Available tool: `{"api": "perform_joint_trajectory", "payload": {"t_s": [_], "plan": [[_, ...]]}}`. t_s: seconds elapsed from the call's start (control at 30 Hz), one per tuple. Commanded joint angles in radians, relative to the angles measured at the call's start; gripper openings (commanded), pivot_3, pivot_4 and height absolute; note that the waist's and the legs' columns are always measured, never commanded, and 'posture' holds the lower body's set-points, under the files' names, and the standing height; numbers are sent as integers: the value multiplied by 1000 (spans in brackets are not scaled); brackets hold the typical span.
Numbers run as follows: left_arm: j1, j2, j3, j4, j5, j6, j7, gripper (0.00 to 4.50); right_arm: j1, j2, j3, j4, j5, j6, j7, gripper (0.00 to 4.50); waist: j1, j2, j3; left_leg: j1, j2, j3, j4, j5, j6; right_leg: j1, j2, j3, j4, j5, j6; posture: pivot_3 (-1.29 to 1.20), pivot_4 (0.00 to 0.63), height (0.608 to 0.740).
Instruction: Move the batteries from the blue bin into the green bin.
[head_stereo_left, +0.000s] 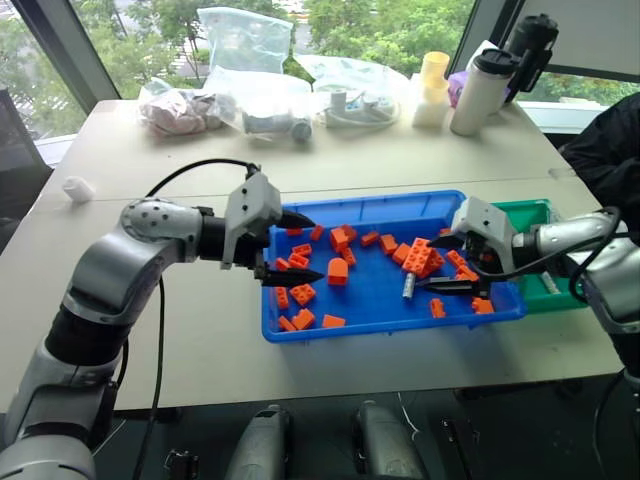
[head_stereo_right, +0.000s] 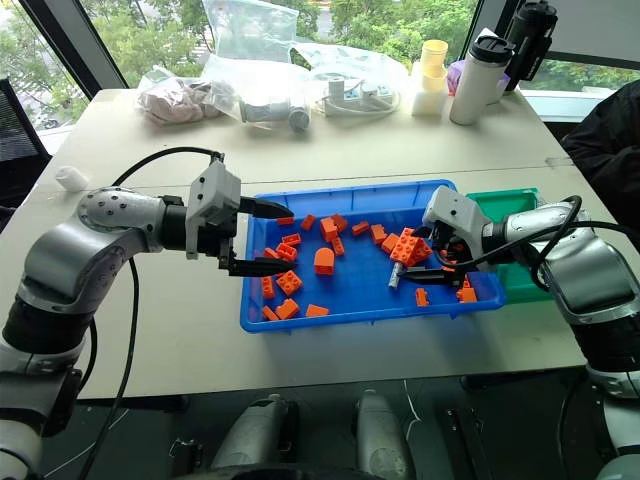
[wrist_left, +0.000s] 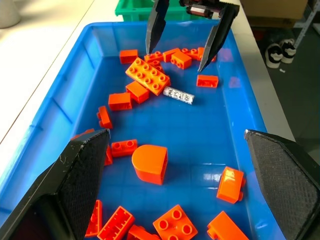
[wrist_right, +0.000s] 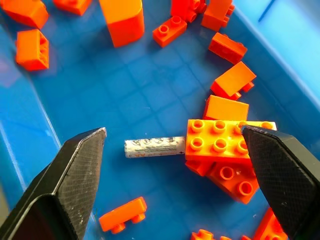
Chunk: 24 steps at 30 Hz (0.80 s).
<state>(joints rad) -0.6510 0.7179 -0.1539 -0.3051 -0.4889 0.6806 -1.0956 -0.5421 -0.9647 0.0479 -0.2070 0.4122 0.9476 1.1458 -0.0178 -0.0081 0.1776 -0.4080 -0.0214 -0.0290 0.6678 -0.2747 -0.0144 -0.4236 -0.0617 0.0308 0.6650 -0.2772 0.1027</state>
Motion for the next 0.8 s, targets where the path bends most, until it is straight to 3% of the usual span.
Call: {"api": "perform_joint_trajectory", "payload": {"t_s": [0.03, 0.13, 0.2, 0.33, 0.6, 0.8], "plan": [[-20, 2, 7, -8, 6, -25, -5, 4500, -41, 6, -53, -59, 115, 297, -62, 4469, 5, 0, 0, 0, 0, 0, 0, 0, 0, 0, 0, 0, 0, 0, 0, 0, 150, 740], [-17, 6, 13, -11, 5, -25, -7, 4500, -75, 45, -129, -77, 225, 579, -105, 4469, 11, 0, 0, -1, -1, -1, 0, 0, 0, 0, -1, 0, -1, 0, 0, 0, 150, 740], [-10, 10, 18, -18, 3, -23, -7, 4500, -83, 62, -171, -80, 272, 657, -156, 4469, 10, 0, 0, -1, -1, -1, 0, 0, 0, 0, -1, 0, -1, 0, 0, 0, 150, 740], [7, 7, 20, -29, -3, -19, -3, 4500, -45, 48, -207, -84, 401, 667, -310, 4469, 8, 0, 0, -1, -1, -1, 0, 0, 0, 0, -1, -1, -1, 0, 0, 0, 150, 740], [23, 4, -27, -21, 58, -58, 10, 4500, 51, 217, -209, -140, 586, 667, -824, 4469, 4, -1, 0, -1, -1, 0, 0, 0, 0, 0, -1, 0, 0, 0, 0, 0, 150, 740], [21, -3, -14, -35, 44, -46, 9, 4500, 30, 267, -195, -95, 642, 667, -1039, 4469, 5, -1, 0, -1, -1, 0, 0, 0, 0, 0, -1, 0, 0, 0, 0, 0, 150, 740]]}}
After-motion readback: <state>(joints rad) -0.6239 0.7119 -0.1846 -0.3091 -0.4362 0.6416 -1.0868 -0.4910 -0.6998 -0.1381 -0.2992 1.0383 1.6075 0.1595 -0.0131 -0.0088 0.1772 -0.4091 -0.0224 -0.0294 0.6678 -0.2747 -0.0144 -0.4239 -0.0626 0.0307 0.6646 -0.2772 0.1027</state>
